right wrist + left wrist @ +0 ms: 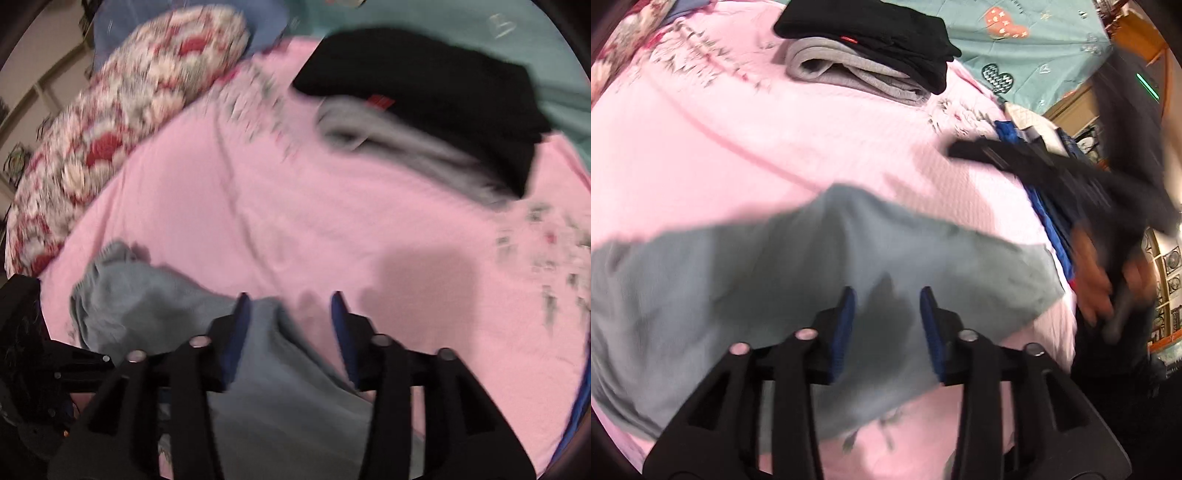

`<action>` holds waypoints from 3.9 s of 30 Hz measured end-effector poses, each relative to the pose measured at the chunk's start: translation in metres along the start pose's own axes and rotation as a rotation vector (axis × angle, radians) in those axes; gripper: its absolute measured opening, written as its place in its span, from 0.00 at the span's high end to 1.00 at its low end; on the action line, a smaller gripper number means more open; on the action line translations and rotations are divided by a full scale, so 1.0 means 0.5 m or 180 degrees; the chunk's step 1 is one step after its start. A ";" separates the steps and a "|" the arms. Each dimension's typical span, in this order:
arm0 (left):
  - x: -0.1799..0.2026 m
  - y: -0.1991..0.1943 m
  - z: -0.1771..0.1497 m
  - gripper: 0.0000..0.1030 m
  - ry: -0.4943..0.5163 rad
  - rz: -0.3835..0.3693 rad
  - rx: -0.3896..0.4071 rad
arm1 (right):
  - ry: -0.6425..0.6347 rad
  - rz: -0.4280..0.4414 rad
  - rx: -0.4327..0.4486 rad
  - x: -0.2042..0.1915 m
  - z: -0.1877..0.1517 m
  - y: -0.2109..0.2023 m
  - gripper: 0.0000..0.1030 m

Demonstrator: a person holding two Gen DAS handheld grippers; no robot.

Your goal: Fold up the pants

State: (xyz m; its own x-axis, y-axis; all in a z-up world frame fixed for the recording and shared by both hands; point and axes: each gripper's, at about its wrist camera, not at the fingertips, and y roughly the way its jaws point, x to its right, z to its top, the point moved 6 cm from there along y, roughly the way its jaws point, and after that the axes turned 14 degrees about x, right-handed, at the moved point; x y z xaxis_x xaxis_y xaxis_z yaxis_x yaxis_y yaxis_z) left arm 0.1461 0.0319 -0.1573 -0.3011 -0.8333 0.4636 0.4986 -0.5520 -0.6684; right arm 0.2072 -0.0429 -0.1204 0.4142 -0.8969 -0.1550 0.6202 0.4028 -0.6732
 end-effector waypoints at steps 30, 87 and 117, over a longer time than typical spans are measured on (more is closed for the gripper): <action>0.032 0.051 0.015 0.71 0.0176 -0.0036 0.0013 | 0.1749 -0.0854 0.0210 0.238 -0.303 -0.326 0.44; 0.048 -0.015 -0.058 0.71 0.0164 0.0083 -0.0011 | 0.2465 -0.0310 0.0085 0.504 -0.427 -0.371 0.95; -0.072 -0.046 -0.022 0.88 -0.0309 0.0637 0.0341 | 0.2514 0.0134 0.0592 0.362 -0.292 -0.380 0.95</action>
State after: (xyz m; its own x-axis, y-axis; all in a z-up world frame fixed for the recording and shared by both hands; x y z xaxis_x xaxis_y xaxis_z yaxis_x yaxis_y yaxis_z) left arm 0.1364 0.0745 -0.1651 -0.1108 -0.9161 0.3854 0.6254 -0.3657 -0.6893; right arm 0.0669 -0.3086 -0.1262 -0.1095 -0.7166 -0.6889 0.7438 0.4006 -0.5350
